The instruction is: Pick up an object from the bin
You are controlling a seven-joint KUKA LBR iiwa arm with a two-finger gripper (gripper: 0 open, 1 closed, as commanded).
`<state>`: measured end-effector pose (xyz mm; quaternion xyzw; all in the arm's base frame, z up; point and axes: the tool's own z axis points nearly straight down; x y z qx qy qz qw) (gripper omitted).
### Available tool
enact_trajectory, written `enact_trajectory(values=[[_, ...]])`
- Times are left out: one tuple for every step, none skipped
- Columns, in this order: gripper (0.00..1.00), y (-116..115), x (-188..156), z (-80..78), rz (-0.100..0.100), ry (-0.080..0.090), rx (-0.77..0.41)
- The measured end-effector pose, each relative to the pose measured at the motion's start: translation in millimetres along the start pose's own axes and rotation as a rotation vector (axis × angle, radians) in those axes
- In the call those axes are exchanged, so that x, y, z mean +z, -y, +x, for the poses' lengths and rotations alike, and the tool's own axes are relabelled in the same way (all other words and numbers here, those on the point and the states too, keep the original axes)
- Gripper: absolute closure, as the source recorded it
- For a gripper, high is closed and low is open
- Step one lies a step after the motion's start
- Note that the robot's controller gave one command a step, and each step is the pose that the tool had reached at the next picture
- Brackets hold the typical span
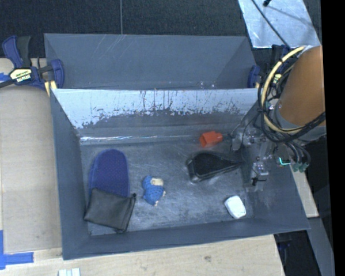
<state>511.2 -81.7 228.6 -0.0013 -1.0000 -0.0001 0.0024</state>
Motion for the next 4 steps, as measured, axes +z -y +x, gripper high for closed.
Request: enact_trajectory(values=[[0.0, -4.9, 86.3, -35.9, -0.001, 0.002, -0.03], [0.0, 12.1, 154.3, -50.7, 0.0, 0.029, 0.135], [1.0, 14.0, 148.3, -54.9, 0.004, 0.044, 0.134], [1.0, -0.4, 11.6, -4.8, 0.001, 0.008, 0.105]])
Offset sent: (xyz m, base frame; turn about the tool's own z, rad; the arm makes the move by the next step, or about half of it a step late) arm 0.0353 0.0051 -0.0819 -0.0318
